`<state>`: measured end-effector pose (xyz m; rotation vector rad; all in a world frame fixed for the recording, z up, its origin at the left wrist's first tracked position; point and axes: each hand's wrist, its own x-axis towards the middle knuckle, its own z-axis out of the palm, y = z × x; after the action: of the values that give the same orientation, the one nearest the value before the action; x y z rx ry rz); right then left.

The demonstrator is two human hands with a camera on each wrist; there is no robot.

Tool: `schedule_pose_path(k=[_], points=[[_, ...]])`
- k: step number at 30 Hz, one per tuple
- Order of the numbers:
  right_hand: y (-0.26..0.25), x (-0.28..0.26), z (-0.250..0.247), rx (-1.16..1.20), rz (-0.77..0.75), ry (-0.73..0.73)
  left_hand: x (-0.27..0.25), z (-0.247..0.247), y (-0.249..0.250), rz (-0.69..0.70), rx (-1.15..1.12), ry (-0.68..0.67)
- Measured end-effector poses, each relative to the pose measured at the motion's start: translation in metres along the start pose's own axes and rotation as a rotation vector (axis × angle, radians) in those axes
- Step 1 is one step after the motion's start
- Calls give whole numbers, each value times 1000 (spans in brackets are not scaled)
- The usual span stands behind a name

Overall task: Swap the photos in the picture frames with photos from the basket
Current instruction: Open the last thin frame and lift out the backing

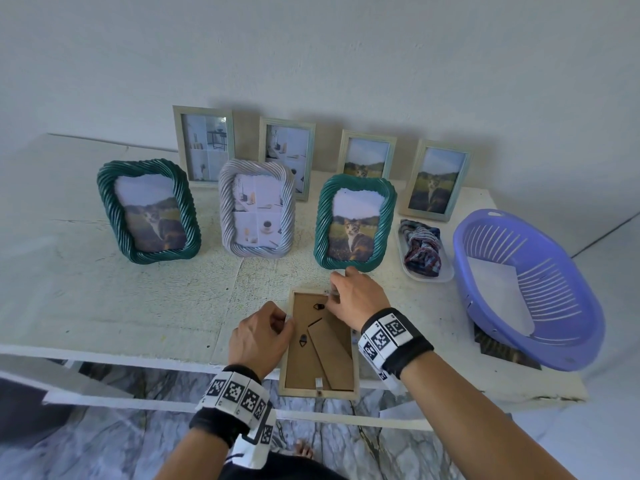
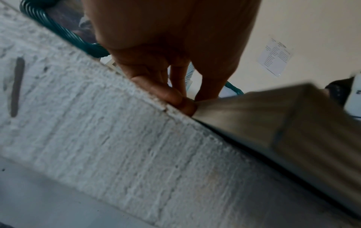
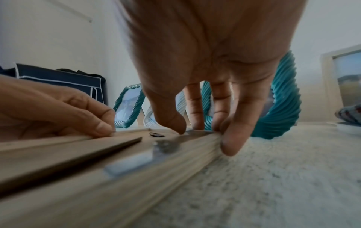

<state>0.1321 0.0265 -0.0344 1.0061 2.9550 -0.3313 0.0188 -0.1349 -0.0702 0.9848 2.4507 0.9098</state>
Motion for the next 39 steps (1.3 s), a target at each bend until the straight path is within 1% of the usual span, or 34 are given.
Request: schedule_pose_path(k=[3,5,9,11,14,16,21,24,29,34,37,39], points=[[6,4,-5,-24,-69,-12,0,-2,0,8,3,-3],[8,6,-6,-38,-90,-29,0,-2,1,11,2,-11],[8,5,-4,-41,-68,-36,-1,-6,1,18,-8,-35],[9,0,-5,5,-56,-16,-2,-9,-1,32,-50,-65],[7,-20,-6,95,-78,36,-6,-13,-9,61,-126,-116],[2,-41,-6,121,-99,52,-8,-14,-13,73,-173,-126],[-14,-99,6,177,-209,7,-9,-13,-16,97,-200,-137],[-17,-118,19,155,-250,5,-8,-14,-16,101,-215,-143],[-23,-123,27,108,-252,33,-6,-14,-16,100,-233,-152],[-28,-123,31,108,-203,51,-6,-14,-16,114,-241,-152],[-28,-121,29,125,-208,-1,-5,-13,-18,119,-242,-153],[-26,-118,26,111,-248,-48,-4,-12,-20,122,-245,-150]])
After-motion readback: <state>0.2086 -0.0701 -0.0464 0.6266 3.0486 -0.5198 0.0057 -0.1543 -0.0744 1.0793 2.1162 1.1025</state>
